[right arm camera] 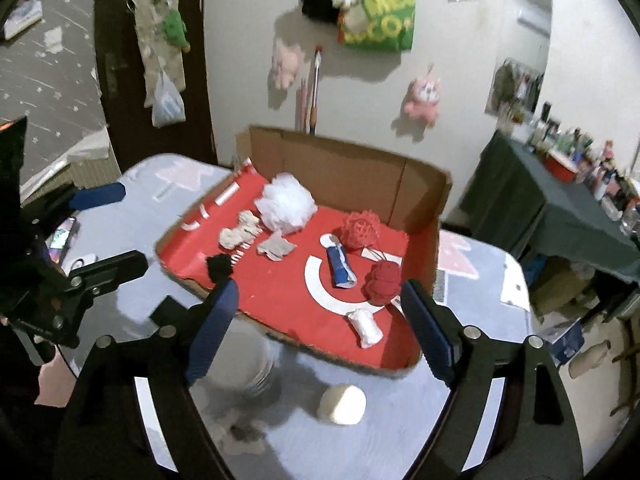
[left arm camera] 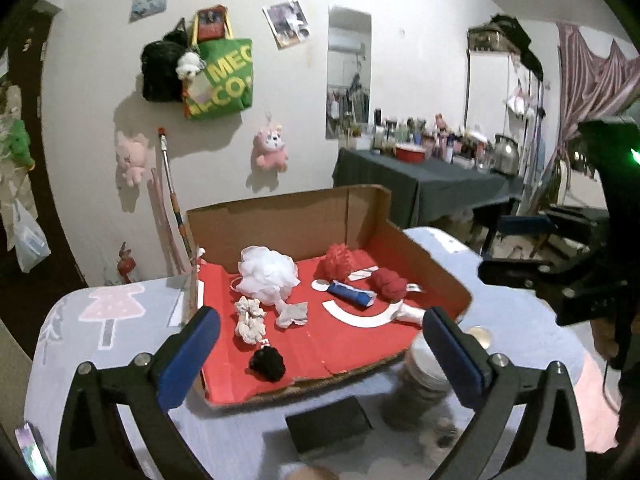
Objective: Organize soft objects
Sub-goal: 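Withdraw both tools from the box back over the table, then grasp the beige round pad with the left tool while the right tool grasps the white plush star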
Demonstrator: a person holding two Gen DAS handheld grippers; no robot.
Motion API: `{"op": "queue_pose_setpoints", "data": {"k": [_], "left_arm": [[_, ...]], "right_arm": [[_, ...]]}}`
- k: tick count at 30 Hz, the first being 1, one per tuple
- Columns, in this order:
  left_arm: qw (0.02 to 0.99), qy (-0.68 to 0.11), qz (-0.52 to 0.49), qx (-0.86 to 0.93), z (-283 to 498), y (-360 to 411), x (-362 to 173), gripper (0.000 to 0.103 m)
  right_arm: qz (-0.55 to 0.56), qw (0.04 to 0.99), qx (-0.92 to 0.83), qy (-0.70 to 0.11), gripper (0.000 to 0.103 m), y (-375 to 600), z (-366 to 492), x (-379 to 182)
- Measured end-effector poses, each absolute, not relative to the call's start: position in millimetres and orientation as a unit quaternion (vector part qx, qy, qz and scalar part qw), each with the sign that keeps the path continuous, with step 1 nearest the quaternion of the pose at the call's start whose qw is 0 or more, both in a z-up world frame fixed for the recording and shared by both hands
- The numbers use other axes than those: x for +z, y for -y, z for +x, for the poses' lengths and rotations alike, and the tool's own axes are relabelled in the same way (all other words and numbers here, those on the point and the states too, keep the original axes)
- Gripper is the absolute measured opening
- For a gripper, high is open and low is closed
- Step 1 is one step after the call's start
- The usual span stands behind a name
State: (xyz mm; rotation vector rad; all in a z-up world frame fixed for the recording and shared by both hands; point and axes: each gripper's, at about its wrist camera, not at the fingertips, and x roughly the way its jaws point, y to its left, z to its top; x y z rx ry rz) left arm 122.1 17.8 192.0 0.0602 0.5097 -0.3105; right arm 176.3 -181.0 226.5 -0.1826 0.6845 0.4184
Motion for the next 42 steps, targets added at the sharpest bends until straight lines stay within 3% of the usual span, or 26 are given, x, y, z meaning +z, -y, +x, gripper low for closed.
{"op": "queue_pose_setpoints", "data": {"k": [5, 17, 24, 34, 42], "left_arm": [[0.964, -0.224, 0.009, -0.143, 86.8, -21.0, 195.7, 0.103], [0.974, -0.201, 0.007, -0.099, 22.7, -14.6, 163.2, 0.103], [0.975, -0.207, 0.007, -0.075, 8.1, -9.0, 122.8, 0.103], [0.959, -0.276, -0.010, -0.067, 14.5, -10.3, 63.0, 0.103], [0.951, -0.303, -0.017, -0.054, 22.7, -17.2, 43.4, 0.103]], "right_arm": [[-0.091, 0.935, 0.190, -0.284, 0.090, 186.5, 123.5, 234.1], [-0.090, 0.961, 0.132, -0.225, 0.090, 187.9, 43.0, 200.2], [-0.061, 0.960, 0.124, -0.242, 0.090, 188.6, 28.2, 153.7], [-0.020, 0.957, 0.105, -0.271, 0.090, 188.5, 29.4, 93.0], [-0.013, 0.946, 0.110, -0.304, 0.090, 185.3, 41.6, 66.3]]}}
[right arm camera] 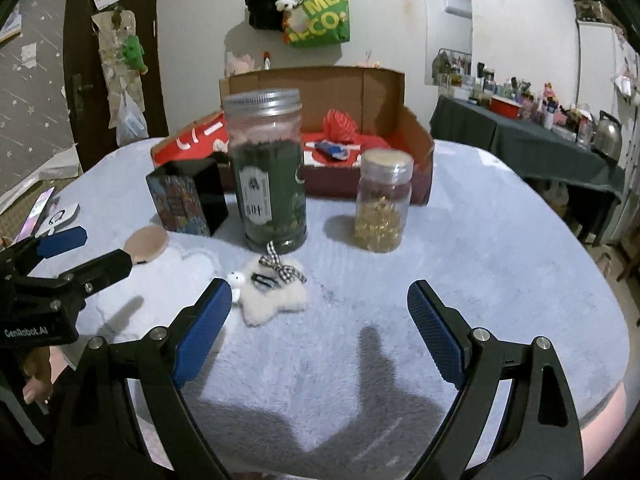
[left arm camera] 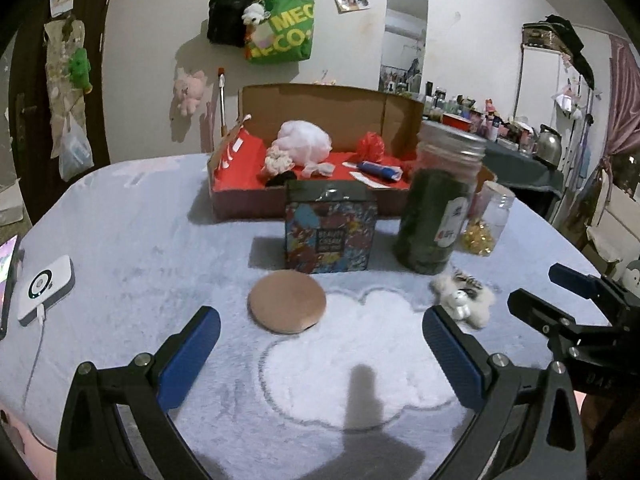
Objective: Organize soft objects
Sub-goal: 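Grasp the beige round pad with the left tool while the right tool grasps the white plush star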
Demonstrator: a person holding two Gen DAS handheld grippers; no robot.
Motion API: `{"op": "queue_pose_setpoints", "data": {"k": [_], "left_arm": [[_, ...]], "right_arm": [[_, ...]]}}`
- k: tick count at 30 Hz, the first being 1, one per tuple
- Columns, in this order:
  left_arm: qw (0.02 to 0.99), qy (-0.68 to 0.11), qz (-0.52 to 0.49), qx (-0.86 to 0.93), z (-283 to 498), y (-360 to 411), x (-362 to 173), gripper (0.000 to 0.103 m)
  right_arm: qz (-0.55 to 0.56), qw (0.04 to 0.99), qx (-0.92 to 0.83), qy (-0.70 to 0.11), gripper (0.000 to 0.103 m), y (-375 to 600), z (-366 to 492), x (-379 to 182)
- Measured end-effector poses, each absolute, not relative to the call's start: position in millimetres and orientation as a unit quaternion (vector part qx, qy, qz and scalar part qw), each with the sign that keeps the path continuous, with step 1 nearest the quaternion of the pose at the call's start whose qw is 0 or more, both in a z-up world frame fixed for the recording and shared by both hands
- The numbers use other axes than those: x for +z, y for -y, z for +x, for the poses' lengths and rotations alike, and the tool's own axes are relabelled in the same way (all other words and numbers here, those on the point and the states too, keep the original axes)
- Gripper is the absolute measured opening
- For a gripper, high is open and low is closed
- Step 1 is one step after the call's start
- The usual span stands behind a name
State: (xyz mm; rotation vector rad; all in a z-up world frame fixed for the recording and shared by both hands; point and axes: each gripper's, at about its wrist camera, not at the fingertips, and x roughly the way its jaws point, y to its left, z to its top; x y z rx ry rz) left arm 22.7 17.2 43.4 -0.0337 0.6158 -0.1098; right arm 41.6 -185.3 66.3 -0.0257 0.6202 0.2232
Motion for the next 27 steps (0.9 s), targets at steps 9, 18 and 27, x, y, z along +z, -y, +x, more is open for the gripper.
{"op": "queue_pose_setpoints", "data": {"k": [9, 18, 27], "left_arm": [[0.942, -0.333, -0.003, -0.045, 42.6, -23.8, 36.6, 0.103], [0.926, -0.374, 0.011, -0.048, 72.4, -31.0, 33.1, 0.100], [0.907, -0.416, 0.024, -0.065, 92.0, -30.5, 20.5, 0.064]], "right_arm": [[-0.012, 0.936, 0.124, -0.329, 0.090, 177.7, 58.7, 55.1], [-0.014, 0.913, 0.156, -0.376, 0.090, 166.8, 85.7, 45.7], [-0.048, 0.901, 0.185, -0.389, 0.073, 151.0, 90.6, 38.8]]}}
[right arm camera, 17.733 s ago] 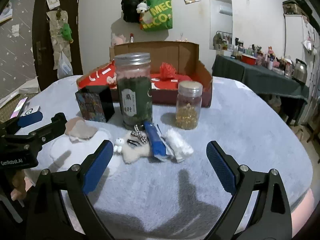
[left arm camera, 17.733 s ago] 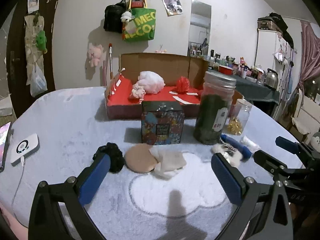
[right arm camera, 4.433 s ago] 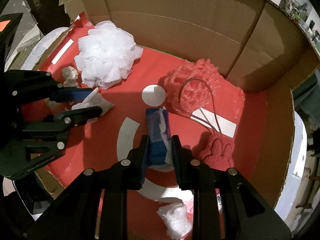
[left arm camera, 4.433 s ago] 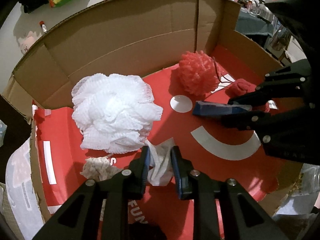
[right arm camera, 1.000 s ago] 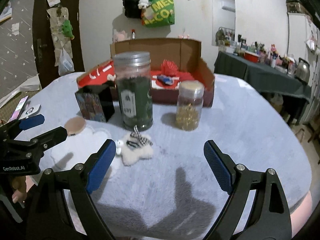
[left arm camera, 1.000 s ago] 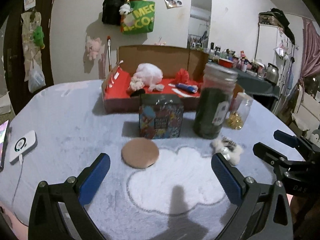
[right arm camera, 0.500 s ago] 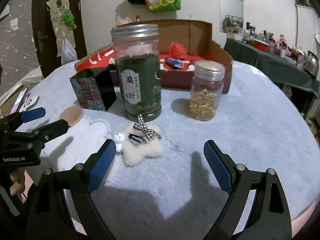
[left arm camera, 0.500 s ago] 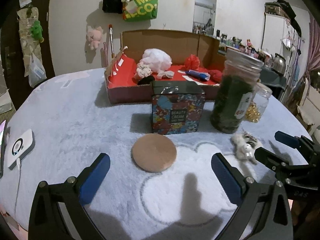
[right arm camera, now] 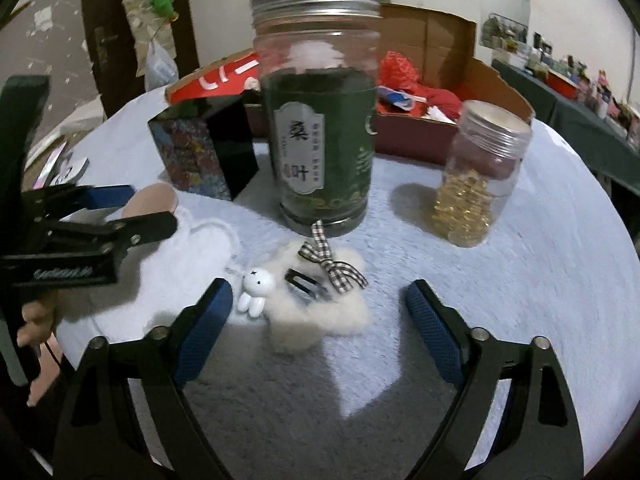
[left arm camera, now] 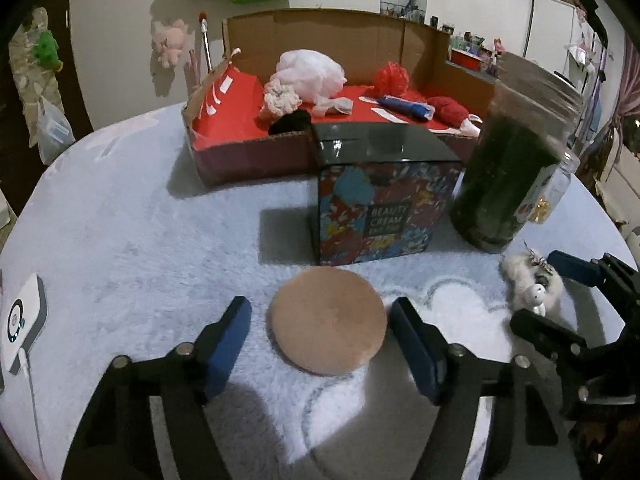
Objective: Organize soft objects
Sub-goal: 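Grasp the beige round pad with the left tool while the right tool grasps the white plush star, then lift the beige pad and plush star and carry both over the box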
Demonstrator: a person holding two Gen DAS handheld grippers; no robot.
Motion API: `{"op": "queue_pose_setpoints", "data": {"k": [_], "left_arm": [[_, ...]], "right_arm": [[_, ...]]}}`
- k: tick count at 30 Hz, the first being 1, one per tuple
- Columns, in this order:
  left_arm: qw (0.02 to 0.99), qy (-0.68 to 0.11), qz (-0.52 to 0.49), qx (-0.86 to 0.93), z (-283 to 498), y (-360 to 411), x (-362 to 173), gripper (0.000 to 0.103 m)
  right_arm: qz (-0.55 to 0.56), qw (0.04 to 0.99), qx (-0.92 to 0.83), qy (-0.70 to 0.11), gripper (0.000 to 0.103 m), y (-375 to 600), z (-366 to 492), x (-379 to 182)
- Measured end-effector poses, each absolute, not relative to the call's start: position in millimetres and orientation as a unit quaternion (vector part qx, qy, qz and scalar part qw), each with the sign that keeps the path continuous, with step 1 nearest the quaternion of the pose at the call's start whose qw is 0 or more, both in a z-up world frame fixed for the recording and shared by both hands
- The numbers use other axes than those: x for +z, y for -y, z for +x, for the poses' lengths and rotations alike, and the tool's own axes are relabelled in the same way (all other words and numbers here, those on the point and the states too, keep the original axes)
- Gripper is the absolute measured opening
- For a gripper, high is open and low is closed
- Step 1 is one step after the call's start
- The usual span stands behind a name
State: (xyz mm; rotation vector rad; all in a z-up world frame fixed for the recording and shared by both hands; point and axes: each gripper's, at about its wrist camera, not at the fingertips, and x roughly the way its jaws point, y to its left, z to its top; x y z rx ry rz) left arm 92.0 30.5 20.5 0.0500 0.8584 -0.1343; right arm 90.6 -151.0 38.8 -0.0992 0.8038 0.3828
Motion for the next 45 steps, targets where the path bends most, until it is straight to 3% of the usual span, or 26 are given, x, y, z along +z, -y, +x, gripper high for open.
{"op": "queue_pose_setpoints", "data": {"k": [2, 6, 20, 45], "left_arm": [[0.907, -0.412, 0.028, -0.084, 87.5, -27.9, 23.5, 0.049], [0.903, -0.411, 0.005, -0.123, 78.4, -25.7, 31.7, 0.037], [0.901, -0.399, -0.002, -0.173, 75.6, -2.4, 45.7, 0.036], [0.908, -0.404, 0.014, -0.114, 94.6, -62.8, 47.0, 0.036]], "right_arm": [[-0.054, 0.904, 0.189, -0.380, 0.053, 150.6, 87.5, 40.1], [-0.044, 0.903, 0.203, -0.376, 0.046, 157.7, 83.9, 45.0], [-0.025, 0.906, 0.220, -0.361, 0.046, 178.3, 85.1, 70.0], [-0.017, 0.913, 0.143, -0.381, 0.046, 240.9, 98.0, 62.3]]}}
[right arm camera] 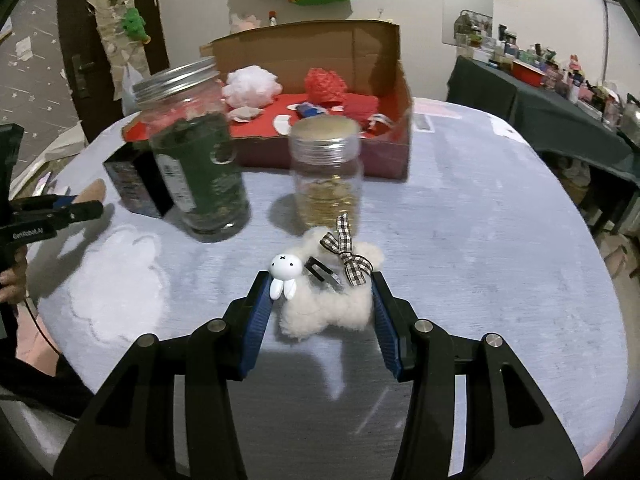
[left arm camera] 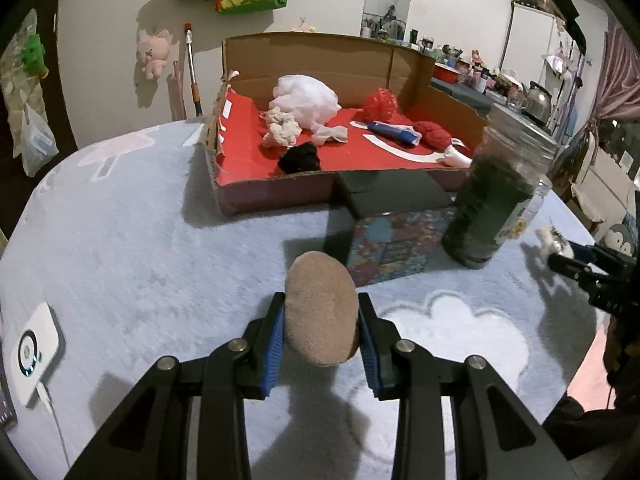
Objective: Organize soft objects
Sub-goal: 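Lift the beige pad and plush star and carry both over the box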
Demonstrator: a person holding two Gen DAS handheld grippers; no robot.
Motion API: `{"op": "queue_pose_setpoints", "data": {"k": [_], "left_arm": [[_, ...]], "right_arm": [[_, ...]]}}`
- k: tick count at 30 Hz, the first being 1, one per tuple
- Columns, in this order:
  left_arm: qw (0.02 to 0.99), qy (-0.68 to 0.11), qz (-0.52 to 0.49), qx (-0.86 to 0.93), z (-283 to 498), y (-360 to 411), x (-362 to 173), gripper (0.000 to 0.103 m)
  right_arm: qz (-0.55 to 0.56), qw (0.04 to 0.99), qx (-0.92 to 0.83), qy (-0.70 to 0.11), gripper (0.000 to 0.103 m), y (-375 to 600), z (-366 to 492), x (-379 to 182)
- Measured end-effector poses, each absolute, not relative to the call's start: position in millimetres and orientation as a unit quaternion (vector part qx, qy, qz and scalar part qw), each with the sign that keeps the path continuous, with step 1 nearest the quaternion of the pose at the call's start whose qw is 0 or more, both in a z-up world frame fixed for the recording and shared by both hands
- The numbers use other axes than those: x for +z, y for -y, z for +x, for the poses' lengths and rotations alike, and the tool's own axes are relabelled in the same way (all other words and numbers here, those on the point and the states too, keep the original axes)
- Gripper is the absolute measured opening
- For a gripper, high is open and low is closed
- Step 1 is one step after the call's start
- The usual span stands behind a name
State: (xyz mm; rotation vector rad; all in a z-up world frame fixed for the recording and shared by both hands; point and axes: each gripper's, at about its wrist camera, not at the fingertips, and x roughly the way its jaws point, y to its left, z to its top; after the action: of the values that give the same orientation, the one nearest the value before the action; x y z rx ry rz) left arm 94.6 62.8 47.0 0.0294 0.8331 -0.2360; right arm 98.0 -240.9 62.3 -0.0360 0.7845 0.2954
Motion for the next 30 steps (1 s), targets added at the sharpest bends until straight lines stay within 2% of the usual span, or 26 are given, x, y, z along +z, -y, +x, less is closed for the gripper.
{"op": "queue_pose_setpoints", "data": {"k": [30], "left_arm": [[0.900, -0.393, 0.085, -0.166, 143.7, -74.2, 52.6, 0.036]], "right_arm": [[-0.177, 0.912, 0.124, -0.349, 0.046, 258.0, 151.6, 76.3]]}}
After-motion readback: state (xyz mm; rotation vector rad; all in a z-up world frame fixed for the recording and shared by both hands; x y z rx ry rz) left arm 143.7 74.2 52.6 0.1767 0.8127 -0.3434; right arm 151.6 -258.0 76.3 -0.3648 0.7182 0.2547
